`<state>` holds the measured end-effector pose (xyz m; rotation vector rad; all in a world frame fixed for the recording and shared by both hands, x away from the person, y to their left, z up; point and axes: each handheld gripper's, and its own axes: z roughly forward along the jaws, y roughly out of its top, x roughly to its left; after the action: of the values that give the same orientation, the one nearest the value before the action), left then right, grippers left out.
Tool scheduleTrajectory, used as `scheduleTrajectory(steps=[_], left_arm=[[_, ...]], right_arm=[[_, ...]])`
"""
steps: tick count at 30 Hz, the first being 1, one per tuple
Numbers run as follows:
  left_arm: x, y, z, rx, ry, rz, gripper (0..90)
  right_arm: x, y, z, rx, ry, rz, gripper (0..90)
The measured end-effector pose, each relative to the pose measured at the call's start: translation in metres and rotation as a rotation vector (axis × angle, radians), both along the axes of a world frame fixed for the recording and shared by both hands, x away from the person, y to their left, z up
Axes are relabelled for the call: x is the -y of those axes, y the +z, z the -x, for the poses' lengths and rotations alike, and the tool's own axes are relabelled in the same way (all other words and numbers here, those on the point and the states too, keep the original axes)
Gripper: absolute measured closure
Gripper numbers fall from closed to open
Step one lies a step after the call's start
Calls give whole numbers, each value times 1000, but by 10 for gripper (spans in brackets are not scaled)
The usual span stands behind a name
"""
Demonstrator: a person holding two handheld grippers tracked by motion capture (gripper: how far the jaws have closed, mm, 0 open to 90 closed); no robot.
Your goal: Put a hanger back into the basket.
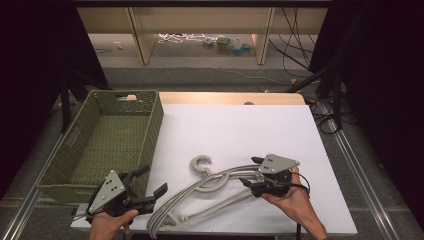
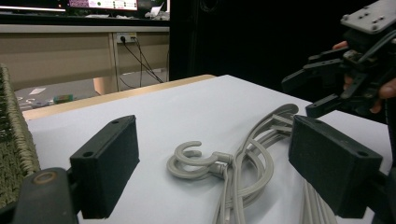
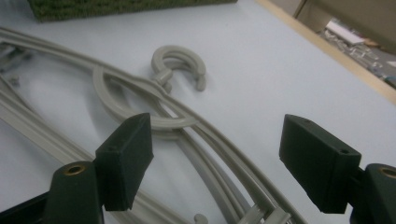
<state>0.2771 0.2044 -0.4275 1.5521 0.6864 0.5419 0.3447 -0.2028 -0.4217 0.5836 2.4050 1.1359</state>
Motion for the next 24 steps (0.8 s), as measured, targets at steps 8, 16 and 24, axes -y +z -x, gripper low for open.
scheduleTrajectory(steps=[8, 16, 24], left_arm=[[-1, 1, 0, -4, 8, -18, 160], [-1, 0, 0, -7, 4, -24, 160], [0, 0, 1, -16, 6, -16, 160]], right_arm=[[-12, -12, -37, -99, 106, 143, 346], [-23, -18, -62, -130, 171, 271, 438], [-39, -28, -68, -108, 239, 376, 571]])
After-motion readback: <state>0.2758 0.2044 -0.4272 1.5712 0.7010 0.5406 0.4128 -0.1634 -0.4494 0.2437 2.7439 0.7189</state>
